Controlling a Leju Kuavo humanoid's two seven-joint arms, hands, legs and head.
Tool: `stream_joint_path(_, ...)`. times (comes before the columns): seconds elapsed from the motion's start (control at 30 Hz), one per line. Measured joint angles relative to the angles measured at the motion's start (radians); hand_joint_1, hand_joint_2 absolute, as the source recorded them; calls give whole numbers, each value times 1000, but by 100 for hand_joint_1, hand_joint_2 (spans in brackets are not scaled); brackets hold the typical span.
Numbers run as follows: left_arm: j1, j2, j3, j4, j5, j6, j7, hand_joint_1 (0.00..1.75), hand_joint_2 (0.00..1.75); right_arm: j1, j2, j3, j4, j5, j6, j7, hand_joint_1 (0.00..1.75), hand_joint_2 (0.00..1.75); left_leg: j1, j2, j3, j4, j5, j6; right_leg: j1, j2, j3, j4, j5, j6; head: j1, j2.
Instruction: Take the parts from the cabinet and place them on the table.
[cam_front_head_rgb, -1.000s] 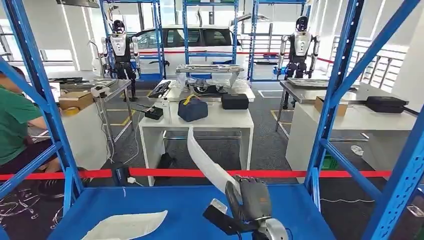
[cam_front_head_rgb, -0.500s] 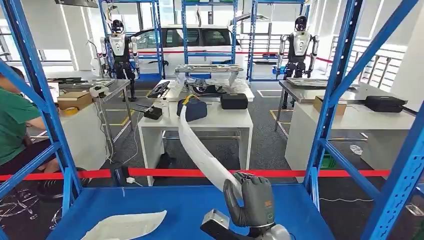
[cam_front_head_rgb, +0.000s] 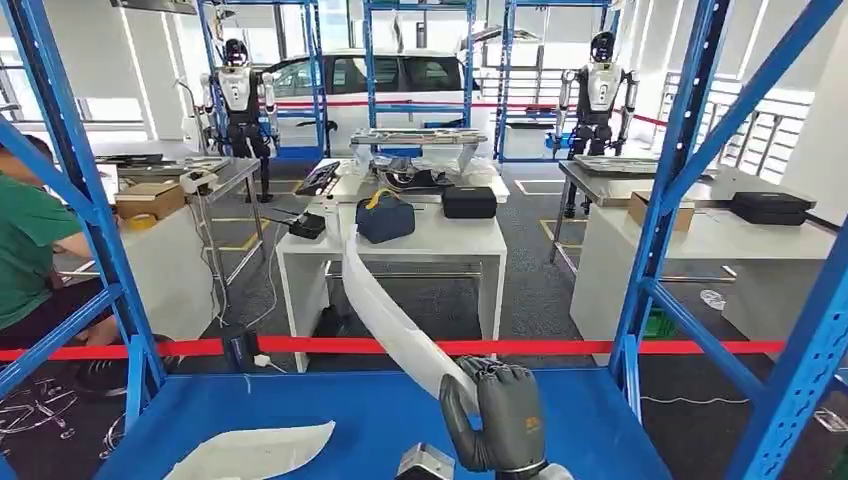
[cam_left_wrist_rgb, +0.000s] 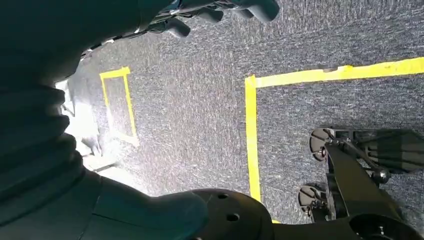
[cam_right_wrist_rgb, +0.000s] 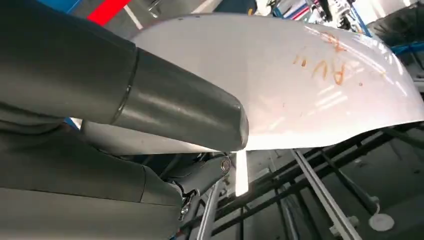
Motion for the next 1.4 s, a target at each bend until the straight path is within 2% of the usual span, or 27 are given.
stream_joint_path(0.07,-5,-1,0,0,-1,-2,4,0,175,1,-1,3,-14,6,0,0,175,0,12,2,15,-20,7,7,0,0,3,15,-8,9,1,0)
stream_joint_path(0.1,-7,-1,0,-1,-2,-2,4,0,175,-2,-1,5,-18,7,0,0,175,0,13,3,19,-22,5,12,1,0,-14,50,-30,12,2,0)
stream_joint_path(0.17,-12,0,0,-1,-2,-5,5,0,175,1,-4,11,-21,9,1,1,175,0,13,5,20,-20,1,18,-3,0,-99,207,-108,18,2,0)
stream_joint_path(0.2,-13,0,0,-1,-2,-6,5,0,175,4,-6,13,-21,9,2,1,175,0,13,5,19,-18,-1,18,-5,0,-142,280,-133,20,3,0)
stream_joint_path(0.23,-13,0,0,-1,-2,-6,5,0,175,7,-8,14,-21,9,2,3,175,0,14,5,19,-15,-3,16,-8,0,-172,325,-133,22,2,0)
stream_joint_path(0.27,-12,0,0,-1,-2,-6,6,0,175,8,-10,15,-21,9,2,3,175,0,15,5,20,-12,-7,12,-12,0,-175,315,-105,25,3,0)
stream_joint_path(0.3,-12,-1,0,-1,-2,-6,6,0,175,8,-10,16,-22,9,2,2,175,0,19,4,21,-6,-11,7,-16,0,-150,249,-51,27,3,0)
stream_joint_path(0.37,-14,-2,0,-1,-2,-6,5,0,175,8,-11,18,-24,9,2,2,175,0,26,2,21,7,-20,-5,-22,-4,-74,82,33,33,2,0)
stream_joint_path(0.4,-14,0,0,-1,-2,-6,5,0,175,8,-12,18,-26,9,2,2,175,0,25,1,18,12,-26,-15,-19,-3,-57,51,16,32,2,0)
stream_joint_path(0.43,-14,-1,0,-1,-2,-7,6,0,175,9,-12,20,-28,9,2,2,175,0,24,0,16,15,-29,-24,-10,6,-63,66,33,18,3,0)
stream_joint_path(0.53,-15,-1,0,-1,-2,-7,6,0,175,8,-13,21,-29,10,3,2,175,0,25,0,21,14,-29,-47,-8,6,-66,58,16,-10,3,0)
stream_joint_path(0.6,-15,0,0,-1,-3,-7,6,0,175,7,-13,21,-34,10,2,2,175,0,28,3,7,45,-54,-56,-14,5,-59,50,21,-27,3,0)
stream_joint_path(0.67,-15,-1,0,-1,-3,-7,6,0,175,7,-13,23,-36,10,3,2,175,0,27,2,-55,186,-140,-61,-12,1,-60,51,28,-36,2,0)
stream_joint_path(0.73,-14,-1,0,0,-3,-8,6,0,175,8,-14,26,-36,10,9,3,175,0,27,2,-113,315,-185,-61,-7,1,-65,51,29,-38,2,0)
stream_joint_path(0.8,-14,0,0,-1,1,-8,5,0,175,8,-14,27,-36,11,19,7,175,0,25,2,-92,282,-141,-54,-2,2,-65,51,30,-39,1,0)
stream_joint_path(0.87,-17,2,5,-2,21,-8,-3,0,175,6,-15,27,-36,11,21,15,175,0,19,1,-5,120,-61,-38,1,2,-64,51,30,-39,1,0)
stream_joint_path(0.9,-20,6,13,-2,33,-5,-7,0,175,3,-15,27,-36,11,23,18,175,0,12,0,41,25,-55,-25,0,2,-64,51,30,-37,2,0)
stream_joint_path(0.97,-23,8,23,-2,45,1,-16,0,175,-3,-16,28,-36,11,27,18,175,0,5,1,48,22,-39,-30,2,2,-68,50,38,-25,1,0)
stream_joint_path(1.07,-24,15,43,-2,56,8,-18,0,175,-10,-19,28,-36,10,30,22,175,0,12,3,44,0,-29,-12,7,3,-72,44,49,-5,2,0)
stream_joint_path(1.1,-23,18,46,-2,51,13,-11,0,175,-10,-24,28,-36,22,26,40,175,0,14,9,43,-5,-20,-5,2,3,-77,59,26,-2,1,0)
stream_joint_path(1.13,-20,22,48,-3,41,15,-3,0,175,-9,-27,27,-36,39,20,62,175,0,16,11,34,-6,-14,4,2,1,-96,105,-20,1,3,0)
stream_joint_path(1.2,-6,32,48,-3,19,16,-1,0,175,20,-40,25,-45,65,11,103,175,0,16,12,16,-5,-3,7,-3,1,-151,259,-116,10,3,0)
stream_joint_path(1.23,3,34,48,-3,7,22,7,0,175,42,-51,21,-53,70,11,114,175,0,15,11,5,-3,4,7,-3,1,-170,324,-145,13,3,0)
stream_joint_path(1.27,11,36,48,-3,-1,29,17,0,175,62,-60,15,-64,70,17,122,175,0,15,12,-5,-1,10,7,-3,1,-170,343,-145,13,3,0)
stream_joint_path(1.3,18,37,48,-3,-3,37,26,0,175,75,-69,7,-74,69,22,125,175,0,15,12,-14,2,16,6,-4,1,-151,323,-127,14,3,0)
stream_joint_path(1.37,27,36,48,-2,-4,52,37,0,175,85,-91,-11,-100,46,43,105,175,0,16,12,-41,12,30,0,-5,0,-42,156,-47,12,3,0)
stream_joint_path(1.4,27,35,48,-2,-4,53,38,0,175,79,-97,-17,-104,32,52,91,175,0,17,12,-52,20,36,-6,-6,-1,19,58,-47,11,3,0)
